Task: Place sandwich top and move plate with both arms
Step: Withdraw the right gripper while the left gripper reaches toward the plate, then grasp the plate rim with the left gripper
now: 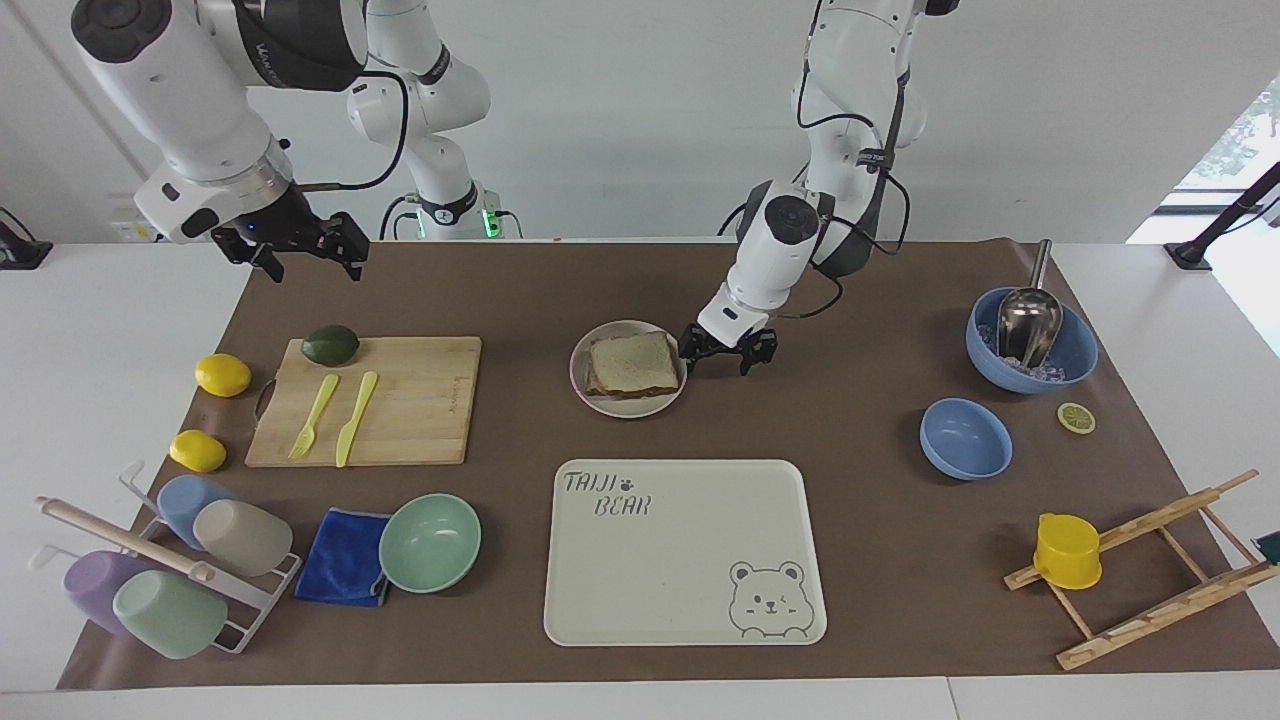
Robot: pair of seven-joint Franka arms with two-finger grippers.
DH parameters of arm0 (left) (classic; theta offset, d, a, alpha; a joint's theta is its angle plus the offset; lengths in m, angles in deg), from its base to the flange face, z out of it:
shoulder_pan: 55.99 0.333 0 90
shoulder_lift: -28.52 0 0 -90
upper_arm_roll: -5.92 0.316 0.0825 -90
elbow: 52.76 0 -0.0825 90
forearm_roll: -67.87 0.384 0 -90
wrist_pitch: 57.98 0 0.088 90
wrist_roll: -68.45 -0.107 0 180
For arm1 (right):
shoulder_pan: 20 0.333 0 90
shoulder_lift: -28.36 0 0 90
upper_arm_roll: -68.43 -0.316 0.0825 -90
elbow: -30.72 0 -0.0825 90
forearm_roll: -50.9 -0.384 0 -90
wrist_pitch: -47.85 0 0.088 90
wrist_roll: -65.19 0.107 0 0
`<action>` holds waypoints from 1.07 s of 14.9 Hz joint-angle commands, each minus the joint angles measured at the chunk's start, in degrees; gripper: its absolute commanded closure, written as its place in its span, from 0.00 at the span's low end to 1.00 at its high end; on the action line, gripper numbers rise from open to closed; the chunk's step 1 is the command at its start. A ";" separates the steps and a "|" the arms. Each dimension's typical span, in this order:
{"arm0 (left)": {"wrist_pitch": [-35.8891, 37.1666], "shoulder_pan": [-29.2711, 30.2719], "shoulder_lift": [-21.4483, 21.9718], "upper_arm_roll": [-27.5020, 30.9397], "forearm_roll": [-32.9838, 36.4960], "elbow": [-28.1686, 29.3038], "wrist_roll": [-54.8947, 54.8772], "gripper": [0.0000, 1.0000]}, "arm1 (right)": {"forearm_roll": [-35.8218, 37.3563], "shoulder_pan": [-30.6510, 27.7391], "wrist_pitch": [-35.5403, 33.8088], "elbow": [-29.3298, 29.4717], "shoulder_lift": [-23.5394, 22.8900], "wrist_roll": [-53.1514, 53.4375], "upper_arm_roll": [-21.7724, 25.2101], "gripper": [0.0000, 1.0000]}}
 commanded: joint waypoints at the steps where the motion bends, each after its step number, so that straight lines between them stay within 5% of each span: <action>1: -1.03 -1.61 0.25 0.74 -2.25 0.81 0.02 0.03 | -1.51 -7.65 -1.58 1.01 -0.33 -0.55 -7.31 0.00; 3: -1.03 -2.05 0.07 0.74 -3.39 0.81 -0.07 0.07 | -1.51 -13.11 -1.77 -0.05 0.38 -0.46 -12.44 0.00; 8: -1.03 -2.58 0.07 0.74 -4.27 1.34 -0.07 0.23 | -1.33 -13.05 -1.33 -2.42 1.52 -0.38 -12.45 0.00; 16: -1.21 -3.37 -0.02 0.74 -4.63 1.87 0.02 0.27 | -0.45 -13.75 -0.81 -6.46 4.77 -0.81 -12.19 0.00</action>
